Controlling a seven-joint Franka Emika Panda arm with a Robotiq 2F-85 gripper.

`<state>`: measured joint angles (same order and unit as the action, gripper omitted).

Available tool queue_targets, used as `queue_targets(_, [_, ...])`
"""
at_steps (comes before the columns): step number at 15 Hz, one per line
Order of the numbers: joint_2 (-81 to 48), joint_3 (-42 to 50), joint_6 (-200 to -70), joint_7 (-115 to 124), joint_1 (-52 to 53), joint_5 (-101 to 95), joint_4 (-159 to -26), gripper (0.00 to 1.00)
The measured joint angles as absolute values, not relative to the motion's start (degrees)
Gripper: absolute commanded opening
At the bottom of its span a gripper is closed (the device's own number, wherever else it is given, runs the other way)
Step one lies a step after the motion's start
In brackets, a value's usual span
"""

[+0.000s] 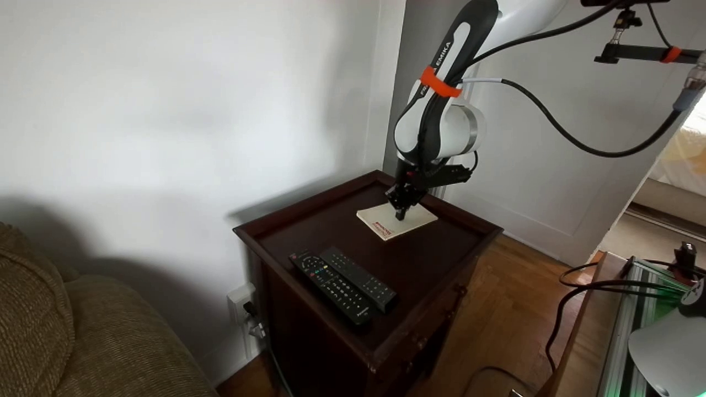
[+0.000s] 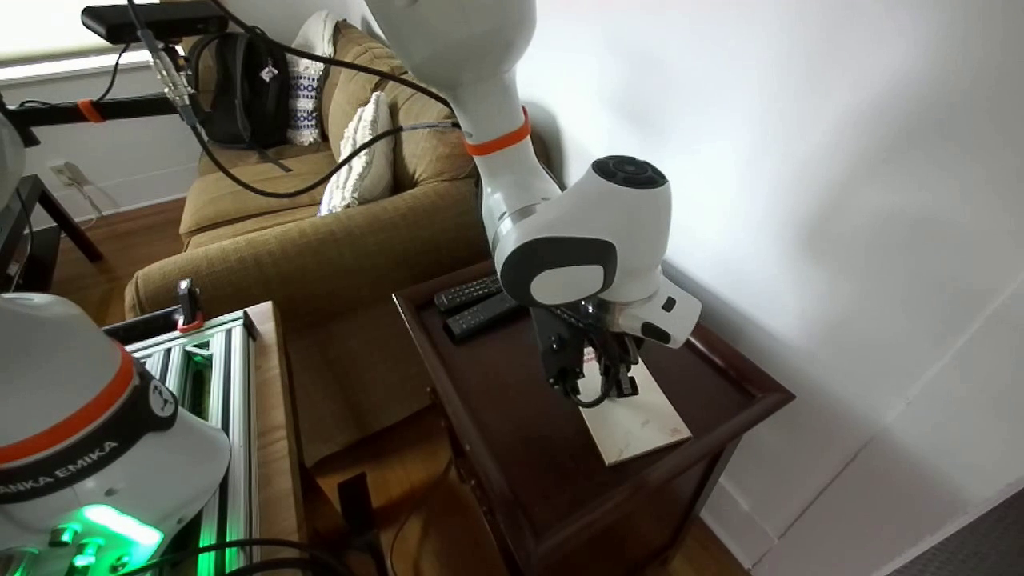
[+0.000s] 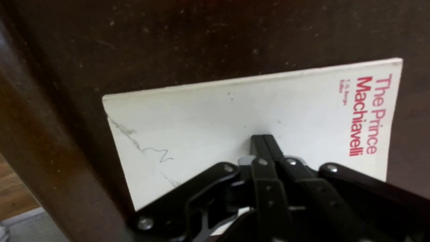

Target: Turn the white book to the right

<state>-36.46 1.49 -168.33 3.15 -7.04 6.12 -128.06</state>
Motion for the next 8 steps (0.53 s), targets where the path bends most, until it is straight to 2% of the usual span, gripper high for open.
queue_targets(8, [-36.6,2.2,-164.5,18.4,-4.1,13.2,-126.4,0.00])
